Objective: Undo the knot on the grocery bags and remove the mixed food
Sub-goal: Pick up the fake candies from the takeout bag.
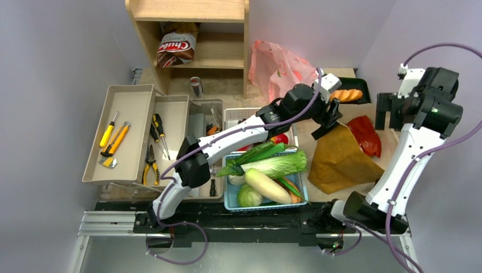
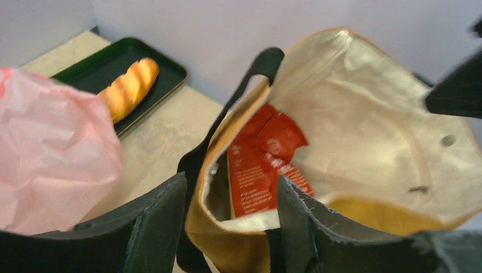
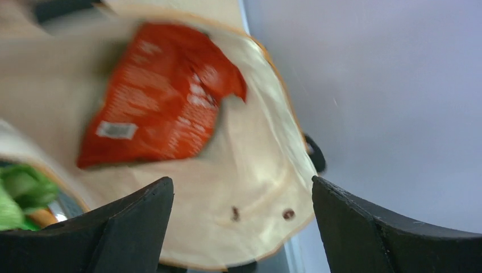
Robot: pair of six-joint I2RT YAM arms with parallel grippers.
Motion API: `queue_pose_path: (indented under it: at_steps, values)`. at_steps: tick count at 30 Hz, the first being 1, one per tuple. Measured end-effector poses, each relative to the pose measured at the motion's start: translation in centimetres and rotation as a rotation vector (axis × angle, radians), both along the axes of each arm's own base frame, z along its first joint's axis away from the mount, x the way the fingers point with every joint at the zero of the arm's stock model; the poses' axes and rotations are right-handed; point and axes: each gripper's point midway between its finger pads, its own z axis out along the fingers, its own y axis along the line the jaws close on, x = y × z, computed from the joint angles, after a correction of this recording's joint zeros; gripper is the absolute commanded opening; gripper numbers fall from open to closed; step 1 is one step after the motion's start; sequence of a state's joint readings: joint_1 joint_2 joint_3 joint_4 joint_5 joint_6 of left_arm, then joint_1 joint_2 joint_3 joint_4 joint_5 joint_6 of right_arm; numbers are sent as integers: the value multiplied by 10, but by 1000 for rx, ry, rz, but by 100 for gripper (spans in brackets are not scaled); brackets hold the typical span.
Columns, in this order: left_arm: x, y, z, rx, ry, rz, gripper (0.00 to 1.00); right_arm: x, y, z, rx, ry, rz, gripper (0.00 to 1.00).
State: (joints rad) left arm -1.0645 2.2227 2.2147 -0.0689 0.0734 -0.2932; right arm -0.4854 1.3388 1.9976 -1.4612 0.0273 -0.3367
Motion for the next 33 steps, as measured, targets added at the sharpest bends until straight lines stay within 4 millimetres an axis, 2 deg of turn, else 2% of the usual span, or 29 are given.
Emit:
queue_pose_path:
  at_steps: [2, 5, 11, 15, 17, 18, 19, 23, 25, 28, 33]
  values:
    - [4, 3, -19, 63, 6, 7, 44, -23, -10, -14, -33, 73, -44, 90]
    - [10, 12, -41, 148, 10, 17, 38, -45, -20, -24, -59, 137, -88, 91]
    - [23, 38, -87, 257, 41, 42, 37, -75, -38, -40, -60, 211, -173, 92]
    - [36, 50, -99, 286, 56, 64, 36, -91, -44, -62, -28, 268, -215, 90]
    - [37, 50, -97, 280, 55, 62, 36, -94, -46, -73, 0, 280, -230, 82]
    - [37, 50, -97, 278, 54, 57, 36, -97, -47, -76, 11, 284, -243, 74]
    - [35, 49, -95, 276, 53, 53, 36, -97, -48, -80, 26, 285, -247, 60]
    - [29, 47, -92, 267, 51, 25, 37, -83, -38, -92, 146, 248, -223, 2]
    - [22, 46, -92, 259, 54, -8, 41, -71, -33, -93, 209, 219, -200, 0]
    - [8, 50, -91, 242, 49, -93, 47, -49, -30, -79, 269, 132, -178, 0]
    - [-20, 52, -77, 180, 11, -300, 48, -6, -25, -26, 319, -102, -121, 0]
